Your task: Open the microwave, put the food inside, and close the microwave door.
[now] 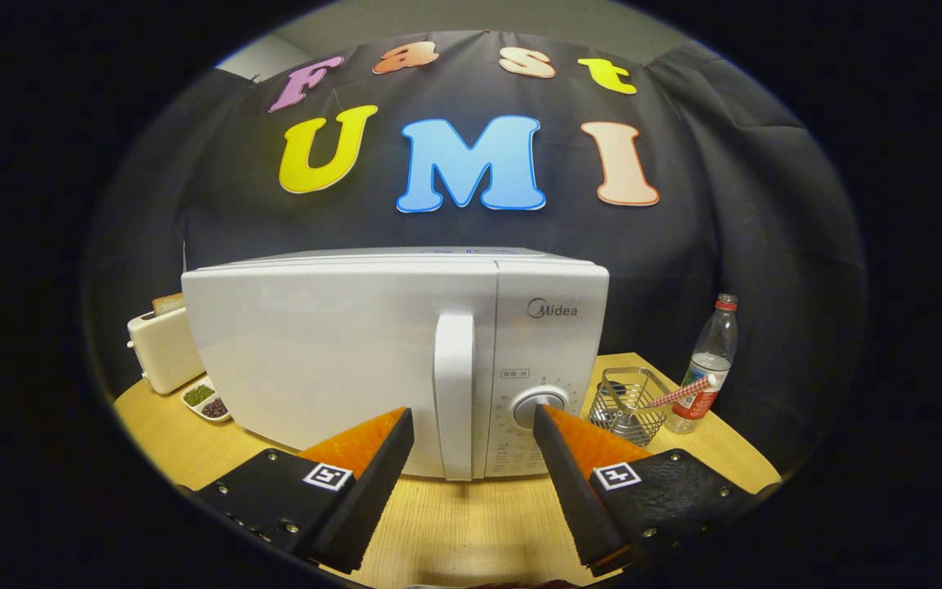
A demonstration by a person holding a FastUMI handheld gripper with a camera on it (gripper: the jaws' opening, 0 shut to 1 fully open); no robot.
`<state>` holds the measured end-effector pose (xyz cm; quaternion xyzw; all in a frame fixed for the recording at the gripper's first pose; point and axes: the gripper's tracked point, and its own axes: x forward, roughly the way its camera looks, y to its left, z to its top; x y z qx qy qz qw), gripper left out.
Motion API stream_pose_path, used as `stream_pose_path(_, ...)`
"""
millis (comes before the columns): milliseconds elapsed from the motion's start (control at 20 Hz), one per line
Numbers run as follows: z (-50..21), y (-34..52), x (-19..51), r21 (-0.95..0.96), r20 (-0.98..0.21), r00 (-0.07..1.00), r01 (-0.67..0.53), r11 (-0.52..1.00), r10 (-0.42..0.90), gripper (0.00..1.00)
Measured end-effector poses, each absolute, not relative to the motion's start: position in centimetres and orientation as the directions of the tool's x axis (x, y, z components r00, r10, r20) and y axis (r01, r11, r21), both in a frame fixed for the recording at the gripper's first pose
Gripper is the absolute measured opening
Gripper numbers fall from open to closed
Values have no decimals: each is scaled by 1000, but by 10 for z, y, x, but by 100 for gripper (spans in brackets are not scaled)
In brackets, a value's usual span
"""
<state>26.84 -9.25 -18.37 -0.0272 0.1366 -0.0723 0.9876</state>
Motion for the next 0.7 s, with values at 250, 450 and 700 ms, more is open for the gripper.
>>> stream_pose_path(250, -194, -98, 276, -57, -283, 947, 144, 988, -154, 90)
stream_pose_path(450, -189, -96, 279, -61, -261, 953, 142, 988, -153, 90)
stream_pose_path(700, -186, -90, 286, -70, -238, 961, 124, 990, -138, 63)
